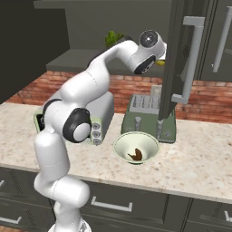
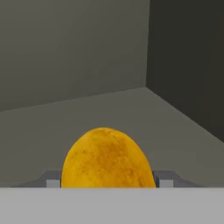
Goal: Open the cabinet. Pick the banana and mango from the cabinet and place them into the bowl. Then close the cabinet.
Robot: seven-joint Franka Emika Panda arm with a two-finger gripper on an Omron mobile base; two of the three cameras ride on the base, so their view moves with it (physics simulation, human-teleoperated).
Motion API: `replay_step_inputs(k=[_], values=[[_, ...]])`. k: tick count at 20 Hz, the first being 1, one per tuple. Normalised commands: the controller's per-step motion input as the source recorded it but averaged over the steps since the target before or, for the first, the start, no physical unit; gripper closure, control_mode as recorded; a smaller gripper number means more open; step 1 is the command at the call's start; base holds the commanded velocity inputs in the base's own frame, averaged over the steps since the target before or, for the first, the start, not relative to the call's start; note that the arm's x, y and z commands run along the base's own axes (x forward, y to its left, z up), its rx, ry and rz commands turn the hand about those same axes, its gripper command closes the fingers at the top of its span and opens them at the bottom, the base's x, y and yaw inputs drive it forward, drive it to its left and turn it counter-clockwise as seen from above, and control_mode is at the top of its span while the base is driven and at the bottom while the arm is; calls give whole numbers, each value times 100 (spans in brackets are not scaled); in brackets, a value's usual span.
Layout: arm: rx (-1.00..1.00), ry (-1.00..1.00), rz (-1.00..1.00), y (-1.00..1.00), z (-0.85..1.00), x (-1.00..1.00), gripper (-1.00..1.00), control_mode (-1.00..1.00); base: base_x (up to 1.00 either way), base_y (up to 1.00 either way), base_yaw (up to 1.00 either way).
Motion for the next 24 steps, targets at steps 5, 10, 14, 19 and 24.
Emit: replay_step_inputs(k=[5,10,14,19,24], values=[[-8,1,-2,18,25,-62,100,-100,0,0,0],[-8,0,0,32,8,-72,100,-100,0,0,0],[-1,12,0,45,9,-67,100,-100,0,0,0],[-2,6,0,47,1,-76,100,-100,0,0,0],[0,9,0,37,1,-72,100,-100,0,0,0]])
